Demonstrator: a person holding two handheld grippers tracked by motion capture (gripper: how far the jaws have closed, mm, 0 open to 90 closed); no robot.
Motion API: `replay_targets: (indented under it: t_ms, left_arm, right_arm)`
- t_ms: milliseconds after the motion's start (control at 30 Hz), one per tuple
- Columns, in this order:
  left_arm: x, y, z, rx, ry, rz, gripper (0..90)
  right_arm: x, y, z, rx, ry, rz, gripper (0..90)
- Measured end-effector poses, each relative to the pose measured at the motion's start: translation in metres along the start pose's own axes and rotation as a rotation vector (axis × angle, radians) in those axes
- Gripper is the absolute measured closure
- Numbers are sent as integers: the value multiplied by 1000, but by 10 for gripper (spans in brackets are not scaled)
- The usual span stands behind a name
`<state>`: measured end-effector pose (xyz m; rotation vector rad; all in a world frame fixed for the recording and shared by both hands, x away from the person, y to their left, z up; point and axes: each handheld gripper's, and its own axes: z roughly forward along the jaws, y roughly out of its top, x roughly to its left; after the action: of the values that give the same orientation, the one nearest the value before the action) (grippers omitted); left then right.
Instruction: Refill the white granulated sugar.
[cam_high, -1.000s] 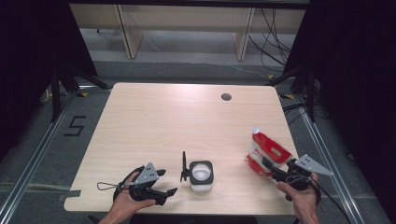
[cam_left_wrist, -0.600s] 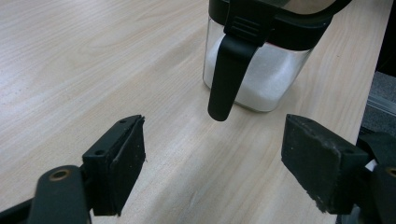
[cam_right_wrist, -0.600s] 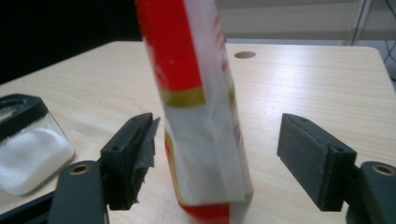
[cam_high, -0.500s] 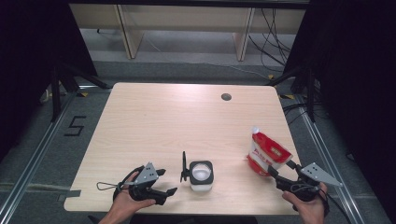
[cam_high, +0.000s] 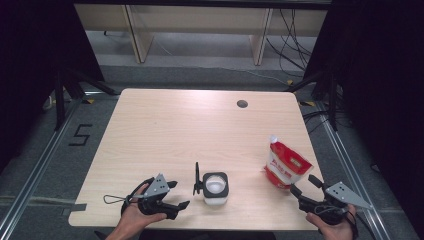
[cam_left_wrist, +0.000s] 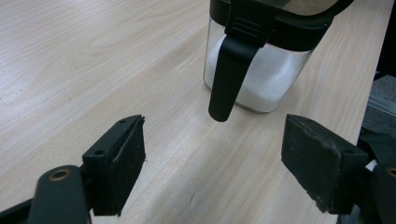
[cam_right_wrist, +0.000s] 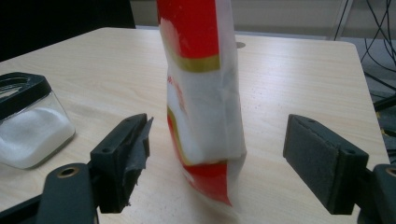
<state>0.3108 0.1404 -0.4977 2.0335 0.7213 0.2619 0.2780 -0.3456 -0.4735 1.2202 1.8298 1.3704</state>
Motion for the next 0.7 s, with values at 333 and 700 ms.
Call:
replay_targets:
  t_ms: [333,700]
  left_arm:
    - [2,0,0,15,5,12,211]
    - [2,1,0,15,0,13,211]
  right_arm:
    - [8,-2,-6,35,-5,-41,213]
    - [17,-5,-7,69,16,-71,196]
